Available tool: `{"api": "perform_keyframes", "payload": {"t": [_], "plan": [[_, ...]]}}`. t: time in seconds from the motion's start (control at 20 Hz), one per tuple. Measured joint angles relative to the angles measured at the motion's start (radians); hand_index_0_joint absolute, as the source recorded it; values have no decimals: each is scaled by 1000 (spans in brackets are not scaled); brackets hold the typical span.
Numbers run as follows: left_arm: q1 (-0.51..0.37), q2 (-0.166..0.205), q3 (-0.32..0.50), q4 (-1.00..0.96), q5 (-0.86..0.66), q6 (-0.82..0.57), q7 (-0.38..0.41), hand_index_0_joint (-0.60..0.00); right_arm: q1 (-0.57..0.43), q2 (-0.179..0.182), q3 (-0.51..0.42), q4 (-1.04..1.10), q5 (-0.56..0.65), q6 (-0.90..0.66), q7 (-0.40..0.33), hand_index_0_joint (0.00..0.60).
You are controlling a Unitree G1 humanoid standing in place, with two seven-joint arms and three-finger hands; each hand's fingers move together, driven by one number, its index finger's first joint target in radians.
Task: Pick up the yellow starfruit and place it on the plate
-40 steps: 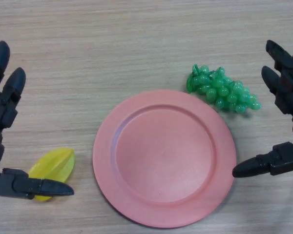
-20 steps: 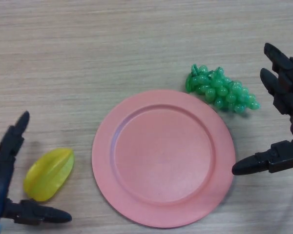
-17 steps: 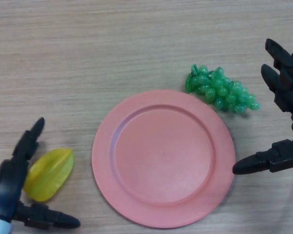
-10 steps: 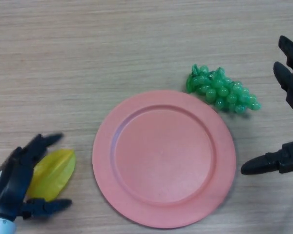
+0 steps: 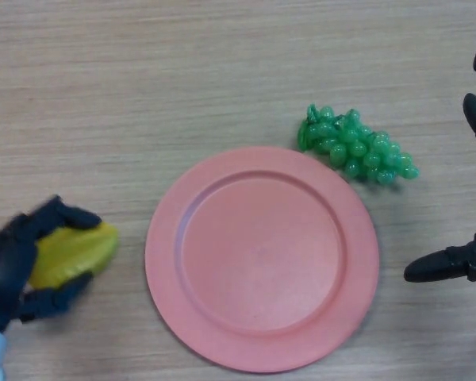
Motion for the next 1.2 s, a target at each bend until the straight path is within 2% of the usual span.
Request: {"api": "perform_keyframes", "payload": {"t": [0.05,0.1,0.15,0.2,0.3,0.4,0.5,0.55,0.6,0.7,0.85,1.0,1.05,1.1,1.15,1.2], "plan": [[-6,2,22,-41,-46,5,-3,-571,0,0,0,0,0,0,0,0],[-2,-2,23,-96,-83,25,-32,-600,1,0,-3,0,0,0,0,0],[-5,-9,11,-173,-109,46,-83,-600,-1,0,-2,0,0,0,0,0],[-11,-14,-8,-210,-109,66,-88,-600,-2,0,-2,0,0,0,0,0],[-19,-50,-68,-265,-149,129,-111,-600,0,0,-4,0,0,0,0,0],[-19,-67,-172,-329,-191,259,-213,-600,3,0,-6,0,0,0,1,0],[-22,-85,-245,-338,-231,346,-262,-600,7,0,-24,-1,1,0,15,0],[-30,-81,-261,-315,-206,329,-308,-600,11,0,-41,-3,1,0,15,0],[-40,-74,-268,-256,-138,227,-319,-600,11,-1,-48,-4,1,0,15,0],[-62,-72,-302,-207,-41,182,-364,-600,15,-1,-60,-7,1,-5,15,0],[-133,-84,-352,-64,107,61,-331,-600,18,-1,-69,7,1,-49,15,0],[-167,-123,-356,-63,36,62,-250,-600,23,-3,-98,7,48,-50,15,0],[-179,-123,-357,-63,26,62,-221,-450,25,-4,-107,7,59,-50,15,0],[-181,-123,-357,-62,26,62,-209,-350,27,-4,-112,7,59,-50,15,0],[-180,-123,-357,-53,27,62,-206,-200,30,-4,-113,7,59,-50,15,0],[-180,-123,-357,-45,27,65,-206,-100,30,-4,-113,7,59,-50,15,0]]}}
